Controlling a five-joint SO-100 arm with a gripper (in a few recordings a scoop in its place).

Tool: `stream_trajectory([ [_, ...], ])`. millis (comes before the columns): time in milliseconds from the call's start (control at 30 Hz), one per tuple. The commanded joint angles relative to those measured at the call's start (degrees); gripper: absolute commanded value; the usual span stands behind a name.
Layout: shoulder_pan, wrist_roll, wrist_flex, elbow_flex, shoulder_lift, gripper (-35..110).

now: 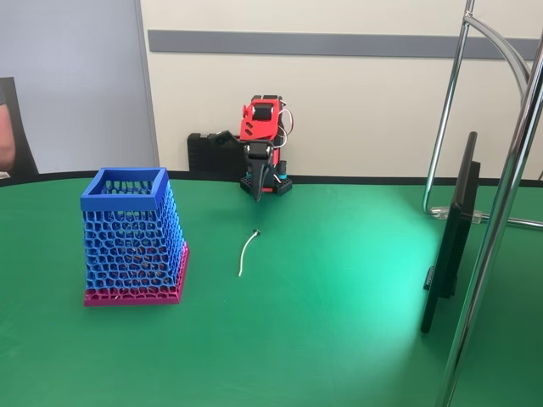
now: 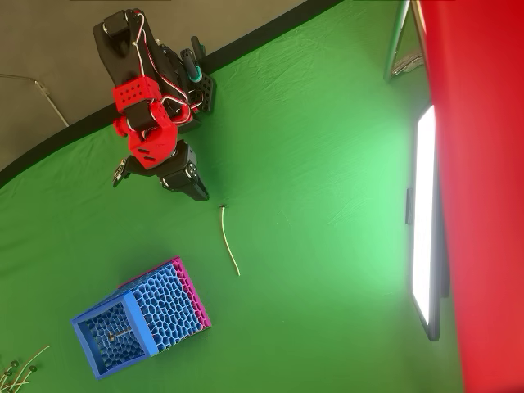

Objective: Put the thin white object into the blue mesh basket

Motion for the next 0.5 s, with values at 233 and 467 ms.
stream_trajectory([
  [233,2.29,-1.41,8.96,-16.17,-13.27,1],
  [467,4.66,-7.29,12.04,-27.60,-23.82,1],
])
